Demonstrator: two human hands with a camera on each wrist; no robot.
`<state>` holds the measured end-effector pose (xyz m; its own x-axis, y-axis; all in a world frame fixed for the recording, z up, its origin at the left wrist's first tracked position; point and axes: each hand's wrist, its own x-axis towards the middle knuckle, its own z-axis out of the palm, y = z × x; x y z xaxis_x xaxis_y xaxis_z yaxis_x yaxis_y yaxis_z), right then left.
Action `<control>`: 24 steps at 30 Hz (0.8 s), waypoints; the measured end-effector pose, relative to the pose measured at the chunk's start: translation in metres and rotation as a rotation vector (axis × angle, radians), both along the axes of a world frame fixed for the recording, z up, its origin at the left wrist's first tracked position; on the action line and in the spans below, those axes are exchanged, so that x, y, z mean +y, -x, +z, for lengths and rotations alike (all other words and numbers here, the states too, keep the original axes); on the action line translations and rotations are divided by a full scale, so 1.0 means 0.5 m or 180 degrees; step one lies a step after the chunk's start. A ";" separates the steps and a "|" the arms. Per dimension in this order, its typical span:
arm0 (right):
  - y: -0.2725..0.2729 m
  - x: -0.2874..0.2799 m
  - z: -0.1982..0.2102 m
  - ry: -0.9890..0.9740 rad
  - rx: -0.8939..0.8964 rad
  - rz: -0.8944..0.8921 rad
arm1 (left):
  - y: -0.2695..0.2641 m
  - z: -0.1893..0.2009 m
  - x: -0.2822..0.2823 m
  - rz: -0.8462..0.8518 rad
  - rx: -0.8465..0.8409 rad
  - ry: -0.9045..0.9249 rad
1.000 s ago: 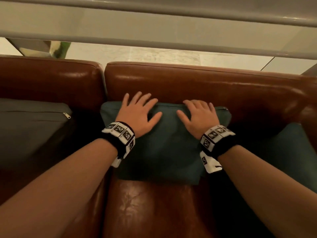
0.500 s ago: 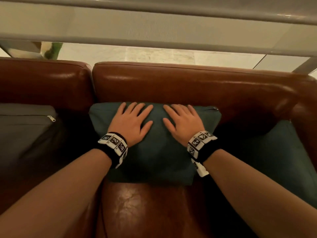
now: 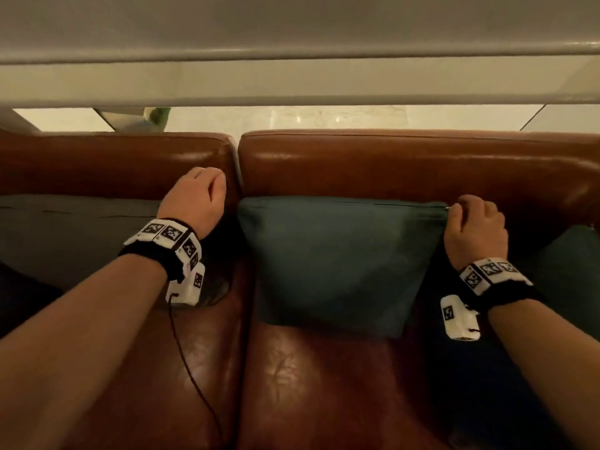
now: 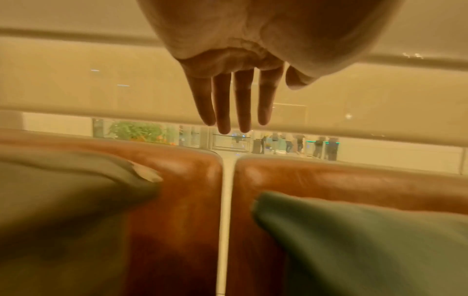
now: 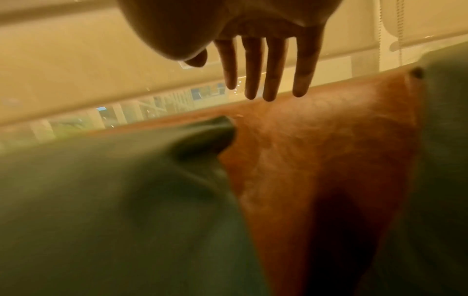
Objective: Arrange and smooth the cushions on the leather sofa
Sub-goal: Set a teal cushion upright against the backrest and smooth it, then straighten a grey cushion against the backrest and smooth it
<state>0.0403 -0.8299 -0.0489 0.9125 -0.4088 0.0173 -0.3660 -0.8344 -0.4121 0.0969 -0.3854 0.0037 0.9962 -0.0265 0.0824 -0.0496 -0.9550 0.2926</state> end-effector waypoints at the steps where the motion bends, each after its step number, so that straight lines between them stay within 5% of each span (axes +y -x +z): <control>1: 0.000 0.034 0.016 -0.0094 -0.0139 0.0082 | 0.010 0.012 0.043 0.0072 0.0034 -0.0038; 9: 0.031 0.507 0.088 -0.0465 -0.0748 0.1779 | 0.106 -0.011 0.419 0.1217 0.0908 -0.0838; 14: 0.028 0.920 0.046 -0.0078 -0.0691 0.2936 | 0.100 -0.081 0.520 -0.0202 0.0728 -0.1181; 18: -0.052 1.082 -0.034 0.0679 -0.0239 0.2837 | 0.069 -0.109 0.636 -0.0799 0.0462 -0.1181; 24: -0.078 1.056 -0.049 0.1016 0.0258 0.1453 | 0.029 -0.127 0.931 -0.0664 0.0170 -0.1236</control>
<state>0.0794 -0.3018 -0.0733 0.9991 0.0420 -0.0022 0.0416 -0.9942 -0.0989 0.0825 0.0803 -0.0595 0.9689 -0.2464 -0.0250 -0.2476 -0.9657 -0.0785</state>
